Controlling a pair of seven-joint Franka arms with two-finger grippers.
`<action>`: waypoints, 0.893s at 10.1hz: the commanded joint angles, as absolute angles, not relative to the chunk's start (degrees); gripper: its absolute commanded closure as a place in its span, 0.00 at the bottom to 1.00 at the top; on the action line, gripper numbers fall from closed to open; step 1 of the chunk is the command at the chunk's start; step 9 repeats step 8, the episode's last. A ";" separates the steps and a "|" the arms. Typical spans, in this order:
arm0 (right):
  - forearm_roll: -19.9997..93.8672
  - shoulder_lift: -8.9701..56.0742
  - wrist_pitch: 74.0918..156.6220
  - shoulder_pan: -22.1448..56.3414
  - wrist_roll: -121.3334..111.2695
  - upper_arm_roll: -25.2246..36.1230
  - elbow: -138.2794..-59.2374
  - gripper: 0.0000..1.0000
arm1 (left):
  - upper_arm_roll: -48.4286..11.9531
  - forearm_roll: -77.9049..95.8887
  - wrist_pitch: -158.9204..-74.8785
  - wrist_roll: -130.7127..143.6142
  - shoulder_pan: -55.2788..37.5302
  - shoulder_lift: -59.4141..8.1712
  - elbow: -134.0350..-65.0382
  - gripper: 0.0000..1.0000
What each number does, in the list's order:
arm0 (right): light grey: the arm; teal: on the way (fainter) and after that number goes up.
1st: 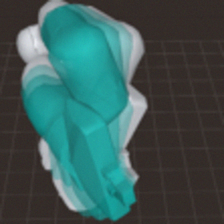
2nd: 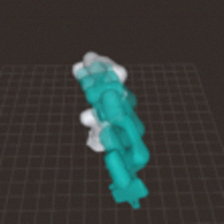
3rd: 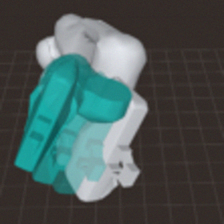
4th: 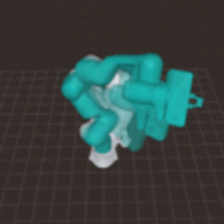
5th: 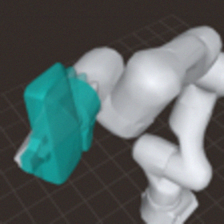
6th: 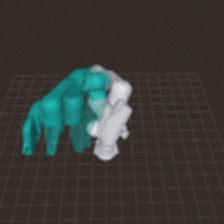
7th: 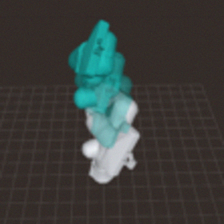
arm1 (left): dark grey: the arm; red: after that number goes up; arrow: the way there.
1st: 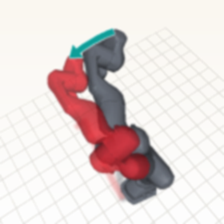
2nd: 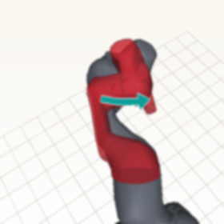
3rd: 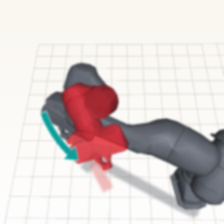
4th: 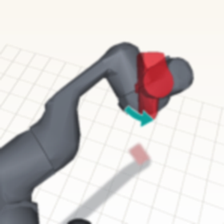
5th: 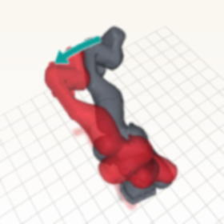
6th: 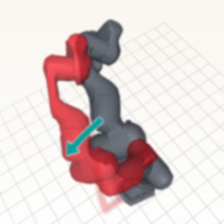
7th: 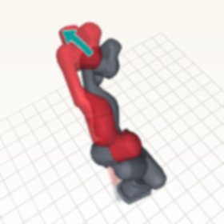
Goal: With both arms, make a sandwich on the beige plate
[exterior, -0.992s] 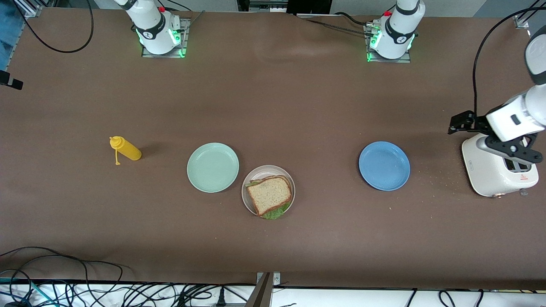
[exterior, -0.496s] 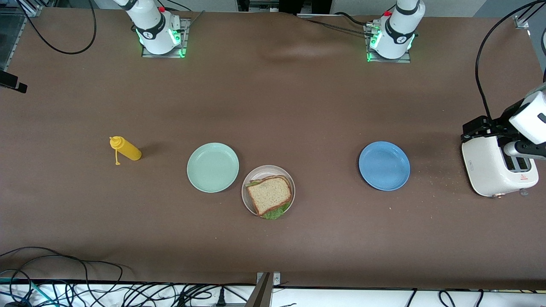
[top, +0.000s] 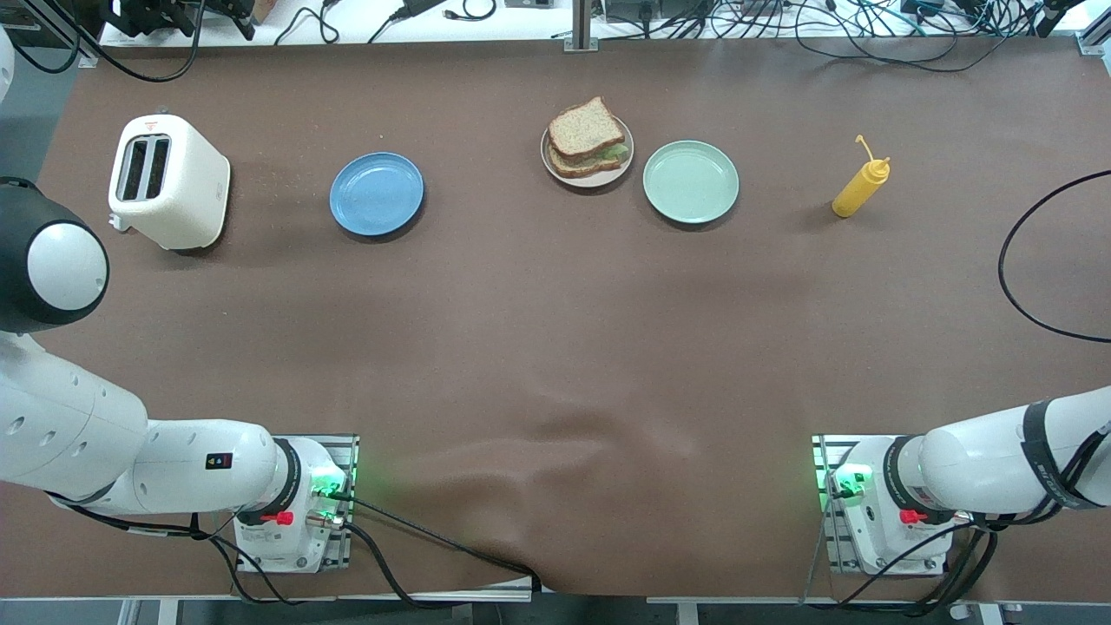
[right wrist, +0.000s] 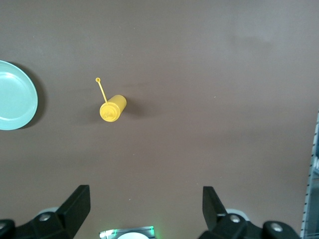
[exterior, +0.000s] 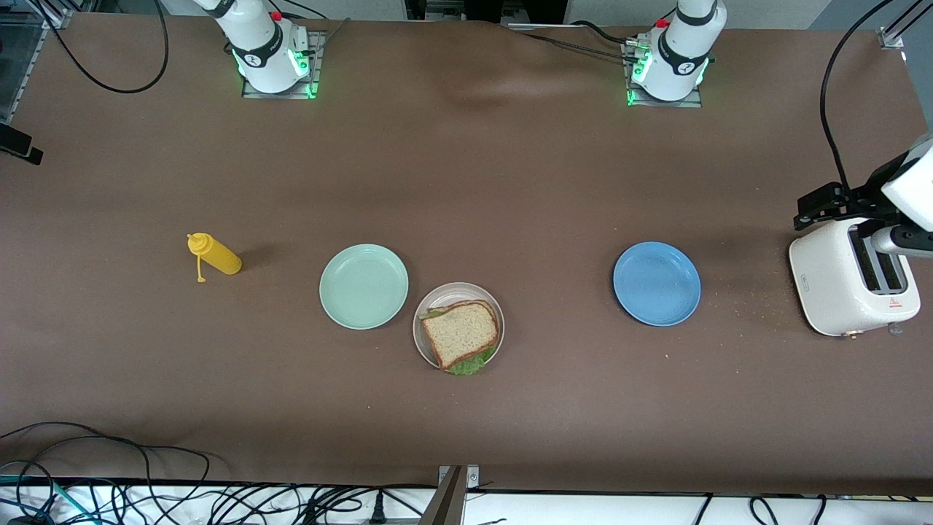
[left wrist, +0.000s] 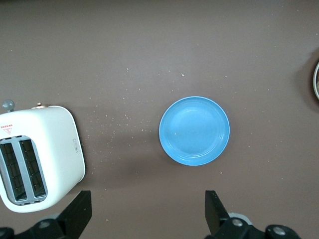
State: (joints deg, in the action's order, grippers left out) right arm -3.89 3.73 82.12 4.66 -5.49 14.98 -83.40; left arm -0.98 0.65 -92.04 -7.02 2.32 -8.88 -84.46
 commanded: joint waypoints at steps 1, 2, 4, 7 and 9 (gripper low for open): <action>-5.19 4.75 81.56 4.83 -5.64 14.59 -80.51 0.00 | -3.06 -1.23 -91.84 -7.21 2.02 -8.35 -84.11 0.00; -4.84 4.75 81.91 4.83 -5.36 14.68 -80.42 0.00 | -3.25 -1.14 -91.85 -7.21 2.02 -8.35 -84.11 0.00; -4.83 4.83 81.91 4.83 -5.19 14.59 -80.42 0.00 | -3.52 -1.32 -91.67 -7.12 2.02 -8.26 -84.11 0.00; -4.66 4.92 82.00 5.01 -1.76 13.89 -80.33 0.00 | -3.34 -1.14 -89.83 -7.29 2.55 -7.39 -84.46 0.00; -4.05 4.92 81.91 5.01 -1.76 13.97 -80.33 0.00 | -3.34 -0.97 -89.48 -7.21 2.55 -7.30 -84.55 0.00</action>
